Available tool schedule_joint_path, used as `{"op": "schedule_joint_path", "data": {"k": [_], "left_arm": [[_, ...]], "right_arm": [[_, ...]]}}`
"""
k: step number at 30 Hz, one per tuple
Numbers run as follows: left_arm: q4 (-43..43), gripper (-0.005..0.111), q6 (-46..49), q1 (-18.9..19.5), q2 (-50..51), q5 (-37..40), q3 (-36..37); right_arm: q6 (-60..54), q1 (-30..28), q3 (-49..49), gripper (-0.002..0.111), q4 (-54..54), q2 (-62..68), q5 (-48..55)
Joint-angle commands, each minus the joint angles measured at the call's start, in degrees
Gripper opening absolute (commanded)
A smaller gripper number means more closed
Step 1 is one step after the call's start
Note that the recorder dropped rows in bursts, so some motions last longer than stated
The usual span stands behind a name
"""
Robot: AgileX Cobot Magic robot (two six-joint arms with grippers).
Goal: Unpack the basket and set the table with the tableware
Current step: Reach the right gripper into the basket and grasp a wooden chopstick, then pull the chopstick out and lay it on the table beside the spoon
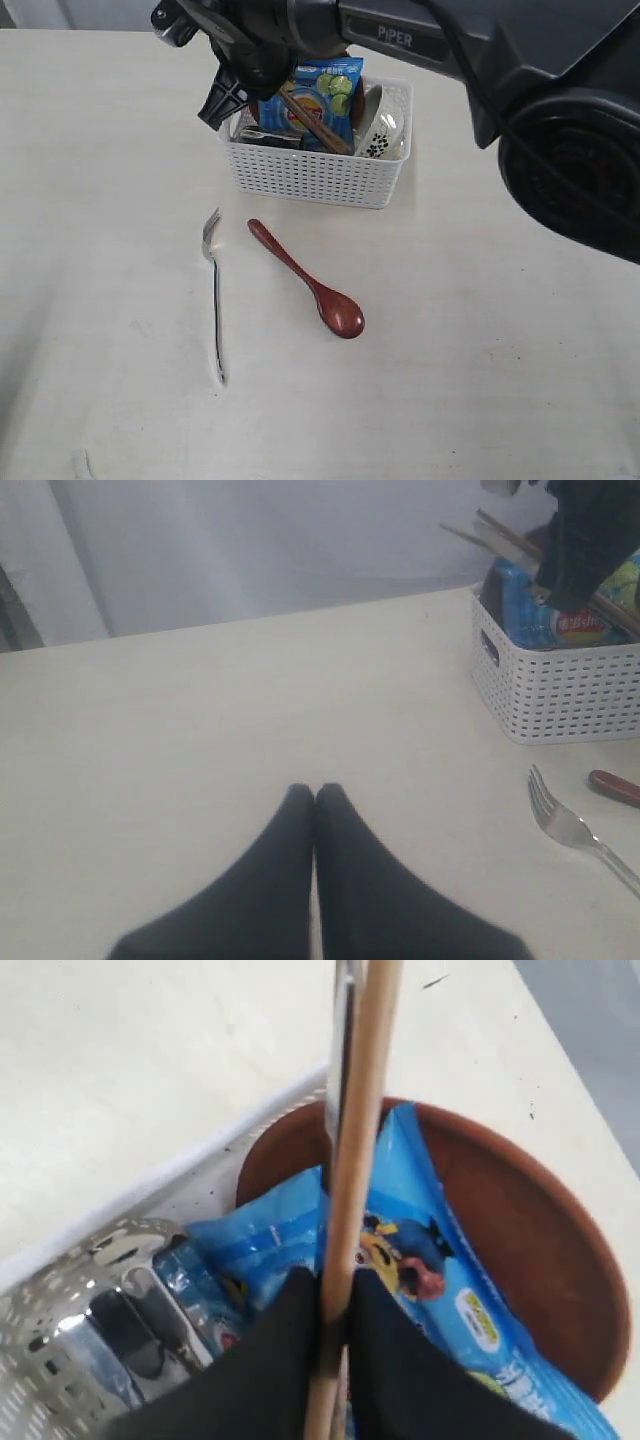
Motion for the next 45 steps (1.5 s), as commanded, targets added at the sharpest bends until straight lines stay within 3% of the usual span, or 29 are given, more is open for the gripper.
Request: {"op": "schedule_joint_path", "data": {"k": [1, 32, 37, 45], "left_arm": [[-0.27, 0.0, -0.03, 0.12, -0.11, -0.06, -0.21], [-0.27, 0.0, -0.15, 0.12, -0.11, -0.06, -0.21], [-0.27, 0.0, -0.15, 0.12, -0.11, -0.06, -0.21], [-0.27, 0.0, -0.05, 0.12, -0.11, -0.06, -0.21]], "right_arm": [[-0.01, -0.08, 0.05, 0.0, -0.12, -2.75, -0.96], [0.39, -0.08, -0.09, 0.0, 0.13, -11.81, -5.72], [0.39, -0.08, -0.09, 0.0, 4.17, -15.74, -5.49], [-0.99, -0.19, -0.09, 0.0, 13.46, -20.4, 9.34]]}}
